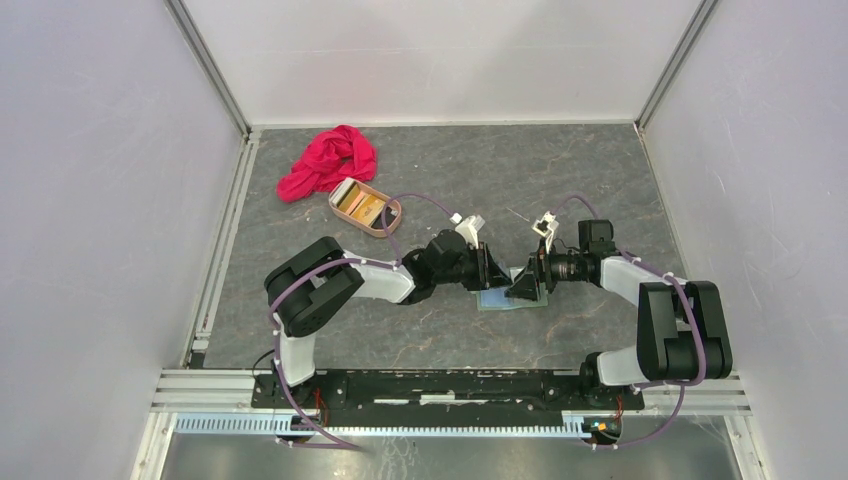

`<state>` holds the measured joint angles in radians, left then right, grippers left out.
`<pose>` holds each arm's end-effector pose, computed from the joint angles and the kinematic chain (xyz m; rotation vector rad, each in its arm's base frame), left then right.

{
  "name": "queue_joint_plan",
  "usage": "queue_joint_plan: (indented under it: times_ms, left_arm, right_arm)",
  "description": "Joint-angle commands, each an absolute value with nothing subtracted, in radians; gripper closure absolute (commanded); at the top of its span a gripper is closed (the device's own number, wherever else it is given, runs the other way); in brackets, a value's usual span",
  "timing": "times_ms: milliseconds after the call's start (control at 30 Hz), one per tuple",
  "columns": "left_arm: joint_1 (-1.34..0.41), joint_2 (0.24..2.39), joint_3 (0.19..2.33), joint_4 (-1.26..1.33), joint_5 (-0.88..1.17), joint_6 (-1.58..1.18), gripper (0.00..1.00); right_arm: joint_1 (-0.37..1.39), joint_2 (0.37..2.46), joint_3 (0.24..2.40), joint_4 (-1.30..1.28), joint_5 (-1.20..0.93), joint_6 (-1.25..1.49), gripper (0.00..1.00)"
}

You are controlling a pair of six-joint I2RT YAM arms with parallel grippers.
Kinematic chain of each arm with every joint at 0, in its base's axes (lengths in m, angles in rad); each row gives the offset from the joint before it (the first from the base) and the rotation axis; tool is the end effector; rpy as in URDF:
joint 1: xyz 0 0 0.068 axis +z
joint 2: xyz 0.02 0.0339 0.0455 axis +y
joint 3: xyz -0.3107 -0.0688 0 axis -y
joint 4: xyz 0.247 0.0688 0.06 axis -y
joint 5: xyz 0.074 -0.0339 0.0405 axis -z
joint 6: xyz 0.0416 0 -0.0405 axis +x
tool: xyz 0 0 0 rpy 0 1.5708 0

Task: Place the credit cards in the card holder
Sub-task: Turn over the card slot in the card holder.

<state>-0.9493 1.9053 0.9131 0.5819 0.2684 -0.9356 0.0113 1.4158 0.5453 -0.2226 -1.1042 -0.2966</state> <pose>0.2309 -0.3413 0.1875 0.2176 2.2802 -1.3911 0.2193 0.0396 0.1879 -0.6717 2.1497 1.2810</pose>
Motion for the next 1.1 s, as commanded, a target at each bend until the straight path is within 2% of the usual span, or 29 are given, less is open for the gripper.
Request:
queue_joint_plan:
  times_ms: [0,167,433,1067]
  left_arm:
    - [-0.953,1.911,0.945,0.607,0.271,-0.946,0.71]
    - [-0.953,1.913,0.943,0.608,0.268,-0.947,0.71]
    - [-0.952,1.909,0.931,0.598,0.254,-0.945,0.7]
    - [-0.941,1.864,0.878,0.593,0.217,-0.935,0.63]
  right_arm:
    - [0.012,1.402,0.541,-0.178,-1.067,-0.279,0.17]
    - [0.011,1.401,0.545,-0.178,-1.031,-0.277,0.19]
    - [0.008,1.387,0.545,-0.179,-1.014,-0.278,0.28]
    - [0.006,1.381,0.546,-0.179,-1.023,-0.276,0.32]
